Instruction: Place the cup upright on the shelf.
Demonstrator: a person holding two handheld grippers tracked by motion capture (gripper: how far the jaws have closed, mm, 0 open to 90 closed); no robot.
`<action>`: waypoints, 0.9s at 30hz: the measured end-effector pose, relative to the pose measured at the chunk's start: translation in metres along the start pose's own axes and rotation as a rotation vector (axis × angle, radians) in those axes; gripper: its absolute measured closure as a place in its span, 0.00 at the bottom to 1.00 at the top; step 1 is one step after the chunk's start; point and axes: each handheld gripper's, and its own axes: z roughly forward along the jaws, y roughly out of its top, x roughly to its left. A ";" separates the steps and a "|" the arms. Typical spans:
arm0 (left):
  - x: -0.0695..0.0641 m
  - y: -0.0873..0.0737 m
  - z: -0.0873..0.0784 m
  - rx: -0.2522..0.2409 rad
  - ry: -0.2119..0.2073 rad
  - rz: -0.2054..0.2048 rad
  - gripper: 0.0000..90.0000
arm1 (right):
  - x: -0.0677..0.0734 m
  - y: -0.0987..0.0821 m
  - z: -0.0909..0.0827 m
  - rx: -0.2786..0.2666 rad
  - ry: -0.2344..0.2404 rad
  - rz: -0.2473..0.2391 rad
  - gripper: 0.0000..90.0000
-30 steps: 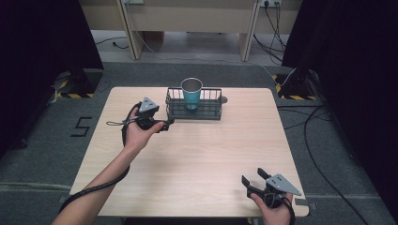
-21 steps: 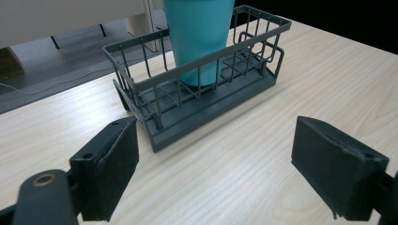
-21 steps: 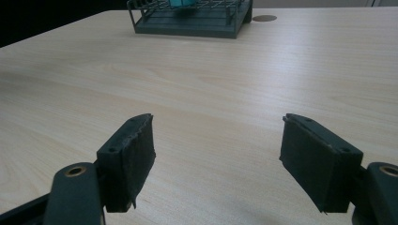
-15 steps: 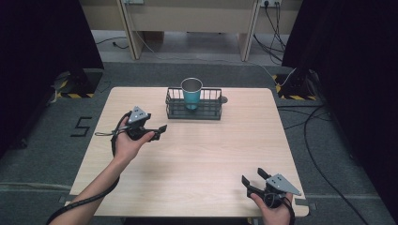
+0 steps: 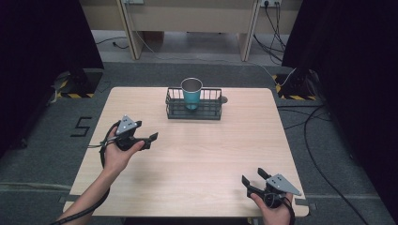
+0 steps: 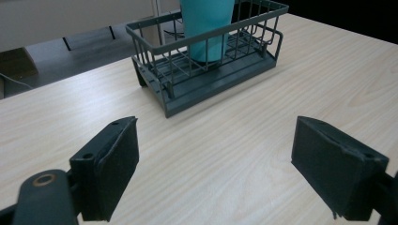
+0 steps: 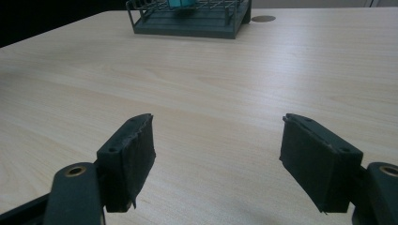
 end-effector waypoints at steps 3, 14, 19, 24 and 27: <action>0.001 -0.009 -0.006 0.002 0.004 -0.007 0.17 | 0.000 0.000 0.000 0.000 0.000 -0.001 0.30; 0.002 -0.037 -0.028 -0.009 -0.008 -0.016 0.17 | 0.000 0.000 0.000 0.000 -0.005 -0.009 0.30; 0.002 -0.050 -0.035 0.000 -0.009 -0.019 0.17 | 0.001 0.000 0.000 0.005 -0.006 -0.012 0.30; 0.003 -0.065 -0.040 0.016 -0.004 -0.035 0.17 | 0.001 0.000 0.000 0.005 -0.008 -0.012 0.30; 0.003 -0.074 -0.042 0.024 0.001 -0.038 0.17 | 0.001 0.000 0.000 0.004 -0.009 -0.011 0.30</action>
